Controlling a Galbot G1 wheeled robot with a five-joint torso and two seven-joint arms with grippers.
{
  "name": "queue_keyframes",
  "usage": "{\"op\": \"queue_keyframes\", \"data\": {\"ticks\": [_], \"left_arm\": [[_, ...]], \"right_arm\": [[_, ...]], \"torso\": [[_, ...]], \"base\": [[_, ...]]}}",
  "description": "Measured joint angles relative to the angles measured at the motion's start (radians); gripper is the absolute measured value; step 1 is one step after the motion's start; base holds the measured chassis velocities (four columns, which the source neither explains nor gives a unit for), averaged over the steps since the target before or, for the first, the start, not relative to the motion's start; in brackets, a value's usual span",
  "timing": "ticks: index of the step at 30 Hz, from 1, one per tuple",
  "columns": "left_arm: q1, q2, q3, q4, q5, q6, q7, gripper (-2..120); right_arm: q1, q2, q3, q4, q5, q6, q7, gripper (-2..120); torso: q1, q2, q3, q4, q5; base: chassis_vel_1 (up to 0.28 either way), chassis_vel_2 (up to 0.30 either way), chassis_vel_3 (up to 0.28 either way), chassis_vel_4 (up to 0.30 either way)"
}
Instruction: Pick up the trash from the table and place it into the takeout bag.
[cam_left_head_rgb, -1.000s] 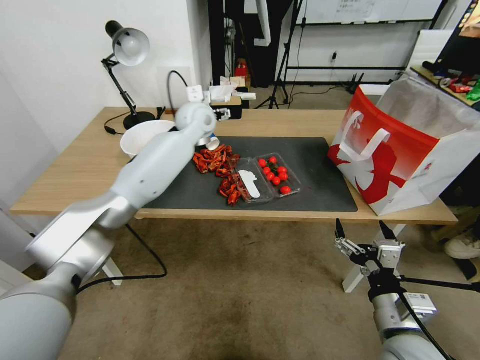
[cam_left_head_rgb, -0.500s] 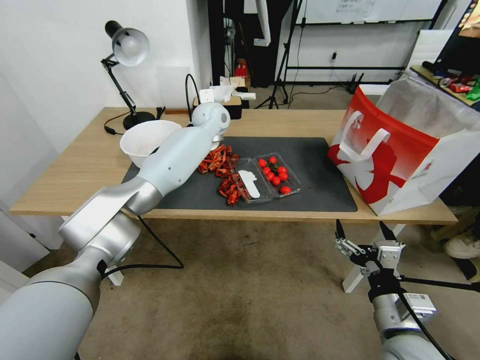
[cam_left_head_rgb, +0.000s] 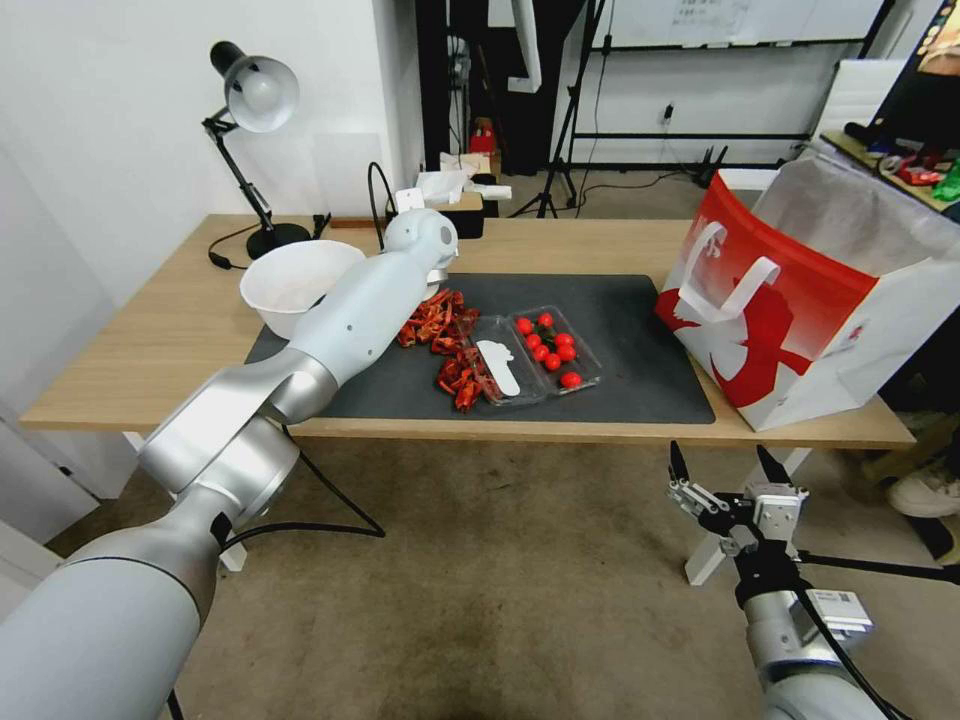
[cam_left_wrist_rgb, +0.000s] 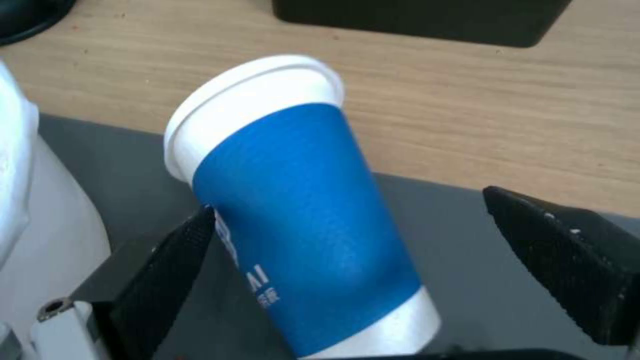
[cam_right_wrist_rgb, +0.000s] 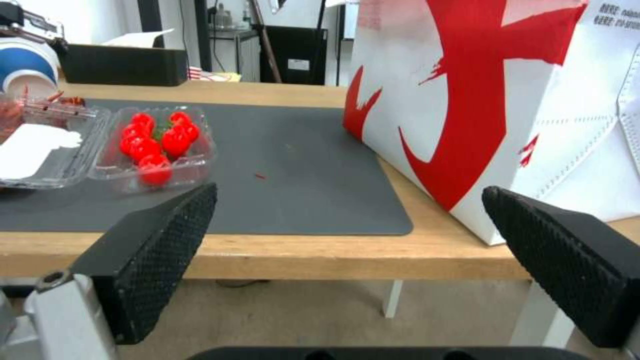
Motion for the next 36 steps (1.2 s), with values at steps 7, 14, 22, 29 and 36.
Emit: {"op": "queue_keyframes", "data": {"ticks": [7, 14, 22, 29, 36], "left_arm": [[-0.006, -0.020, -0.032, 0.060, 0.016, -0.002, 0.022, 100], [-0.002, -0.032, -0.054, 0.074, 0.015, -0.005, 0.026, 100], [0.002, -0.048, -0.069, 0.097, 0.011, -0.006, 0.023, 79], [0.004, -0.049, -0.070, 0.107, 0.012, -0.006, 0.019, 57], [0.016, -0.043, -0.069, 0.094, 0.015, -0.009, 0.017, 45]], "right_arm": [[-0.003, 0.005, -0.005, -0.001, -0.010, 0.000, -0.002, 100], [-0.003, 0.003, -0.005, -0.001, -0.011, 0.000, -0.002, 100], [-0.007, 0.002, -0.004, 0.003, -0.011, 0.000, -0.002, 100], [-0.011, 0.003, -0.004, 0.003, -0.011, 0.000, -0.002, 100], [-0.012, 0.003, -0.004, 0.003, -0.011, 0.000, -0.002, 100]], "torso": [[0.000, 0.000, 0.000, 0.0000, 0.0000], [0.000, 0.000, 0.000, 0.0000, 0.0000], [0.000, 0.000, 0.000, 0.0000, 0.0000], [0.000, 0.000, 0.000, 0.0000, -0.0001], [0.000, 0.000, 0.000, -0.0003, 0.0001]], "base": [[0.000, 0.000, 0.000, 0.000], [0.000, 0.000, 0.000, 0.000], [0.000, 0.000, 0.000, 0.000], [0.000, 0.000, 0.000, 0.000], [0.000, 0.000, 0.000, 0.000]]}}
